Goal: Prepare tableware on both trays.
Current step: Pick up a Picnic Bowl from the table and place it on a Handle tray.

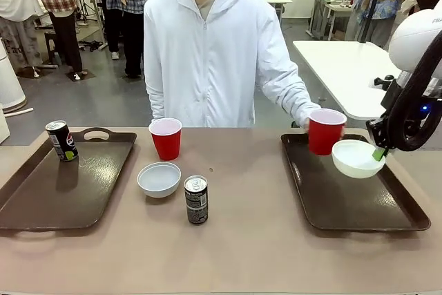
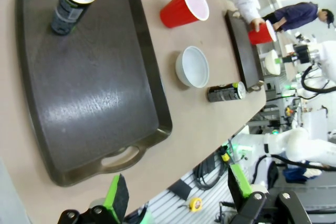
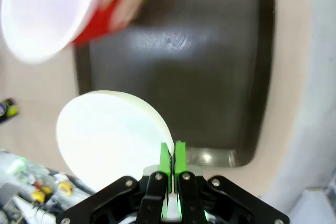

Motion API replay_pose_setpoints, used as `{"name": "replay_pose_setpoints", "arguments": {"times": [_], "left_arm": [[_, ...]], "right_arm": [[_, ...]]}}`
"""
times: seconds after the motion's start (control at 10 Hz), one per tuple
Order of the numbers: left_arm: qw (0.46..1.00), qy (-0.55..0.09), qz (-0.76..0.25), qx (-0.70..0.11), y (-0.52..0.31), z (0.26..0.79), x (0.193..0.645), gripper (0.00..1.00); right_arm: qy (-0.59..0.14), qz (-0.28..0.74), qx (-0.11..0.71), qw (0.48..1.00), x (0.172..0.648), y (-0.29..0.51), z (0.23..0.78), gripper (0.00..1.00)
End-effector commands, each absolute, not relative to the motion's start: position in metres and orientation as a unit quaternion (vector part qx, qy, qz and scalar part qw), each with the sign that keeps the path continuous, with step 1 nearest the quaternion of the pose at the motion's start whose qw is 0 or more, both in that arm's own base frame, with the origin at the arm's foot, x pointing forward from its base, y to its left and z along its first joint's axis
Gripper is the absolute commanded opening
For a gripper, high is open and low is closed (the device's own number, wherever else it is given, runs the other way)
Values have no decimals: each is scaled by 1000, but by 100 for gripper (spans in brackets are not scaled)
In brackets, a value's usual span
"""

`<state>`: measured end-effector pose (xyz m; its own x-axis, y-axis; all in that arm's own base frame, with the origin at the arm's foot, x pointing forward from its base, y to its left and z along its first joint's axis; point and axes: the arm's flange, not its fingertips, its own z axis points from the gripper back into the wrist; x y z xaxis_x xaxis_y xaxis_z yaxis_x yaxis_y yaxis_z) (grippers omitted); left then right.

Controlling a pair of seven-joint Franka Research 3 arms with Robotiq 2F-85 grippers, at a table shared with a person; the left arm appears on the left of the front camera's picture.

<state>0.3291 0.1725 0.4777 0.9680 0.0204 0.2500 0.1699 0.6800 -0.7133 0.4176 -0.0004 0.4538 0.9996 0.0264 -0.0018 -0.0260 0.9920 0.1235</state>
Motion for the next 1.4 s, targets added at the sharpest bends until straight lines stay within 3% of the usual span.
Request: {"name": "replay_pose_setpoints", "arguments": {"times": [0.0,0.3,0.7,1.0,1.3], "left_arm": [[907,-122,-42,-401,174,478,328,100],[907,-122,-42,-401,174,478,328,100],[907,-122,-42,-401,174,478,328,100],[907,-122,-42,-401,174,478,328,100],[907,-122,-42,-401,174,478,328,100]], "right_arm": [[-53,20,12,998,283,48,513,4],[5,-19,15,1000,296,45,501,4],[-2,-25,31,999,312,43,501,4],[-37,-75,111,990,399,16,472,4],[-34,-77,106,991,438,20,426,4]]}}
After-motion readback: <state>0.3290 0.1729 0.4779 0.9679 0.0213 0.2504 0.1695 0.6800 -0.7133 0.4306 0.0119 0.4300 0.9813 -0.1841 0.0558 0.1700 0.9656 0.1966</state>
